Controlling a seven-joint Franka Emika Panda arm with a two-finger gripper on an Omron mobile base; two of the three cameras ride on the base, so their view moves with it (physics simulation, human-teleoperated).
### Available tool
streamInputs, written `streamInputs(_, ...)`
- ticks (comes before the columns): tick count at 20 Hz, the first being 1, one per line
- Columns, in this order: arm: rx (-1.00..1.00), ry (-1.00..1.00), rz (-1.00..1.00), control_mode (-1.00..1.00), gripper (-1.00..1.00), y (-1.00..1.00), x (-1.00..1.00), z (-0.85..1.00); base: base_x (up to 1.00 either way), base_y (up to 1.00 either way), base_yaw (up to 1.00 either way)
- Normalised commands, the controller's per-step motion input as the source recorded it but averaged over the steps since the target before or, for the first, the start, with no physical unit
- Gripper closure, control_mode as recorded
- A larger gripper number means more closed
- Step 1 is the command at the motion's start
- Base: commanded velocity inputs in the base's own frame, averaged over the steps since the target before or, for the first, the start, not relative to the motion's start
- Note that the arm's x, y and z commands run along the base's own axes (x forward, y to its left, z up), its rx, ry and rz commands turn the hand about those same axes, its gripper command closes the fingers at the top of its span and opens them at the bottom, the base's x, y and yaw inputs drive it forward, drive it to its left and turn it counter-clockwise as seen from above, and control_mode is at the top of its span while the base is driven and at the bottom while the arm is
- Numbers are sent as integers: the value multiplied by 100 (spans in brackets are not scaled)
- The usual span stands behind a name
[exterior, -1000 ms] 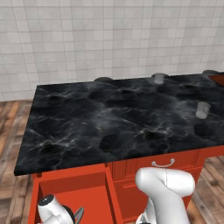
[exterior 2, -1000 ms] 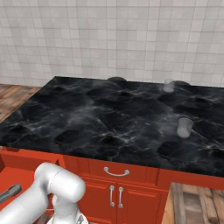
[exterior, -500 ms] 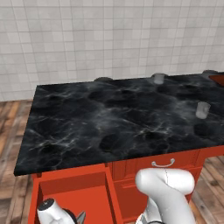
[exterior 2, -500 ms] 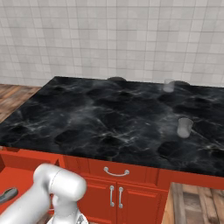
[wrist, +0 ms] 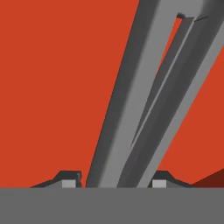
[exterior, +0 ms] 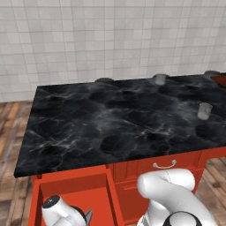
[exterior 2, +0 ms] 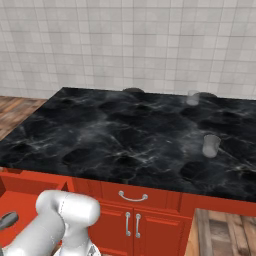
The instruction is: Take the tongs from the drawer on the left and place them on the dining counter next to the tray containing the hot dog.
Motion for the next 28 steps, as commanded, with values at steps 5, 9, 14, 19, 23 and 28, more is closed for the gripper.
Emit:
streamInputs(5, 0, -4, 0, -100, 100, -22, -9, 78, 0, 0, 0)
streamInputs(9, 0, -16, 0, -100, 100, -13, 0, 80, 0, 0, 0)
streamInputs(14, 0, -20, 0, -100, 100, -12, 2, 83, 0, 0, 0)
streamInputs(19, 0, -15, 0, -100, 100, -28, 5, 93, 0, 0, 0)
streamInputs(23, 0, -9, 0, -100, 100, -37, 11, 100, 0, 0, 0)
streamInputs(28, 0, 0, 0, -100, 100, -42, 29, 100, 0, 0, 0)
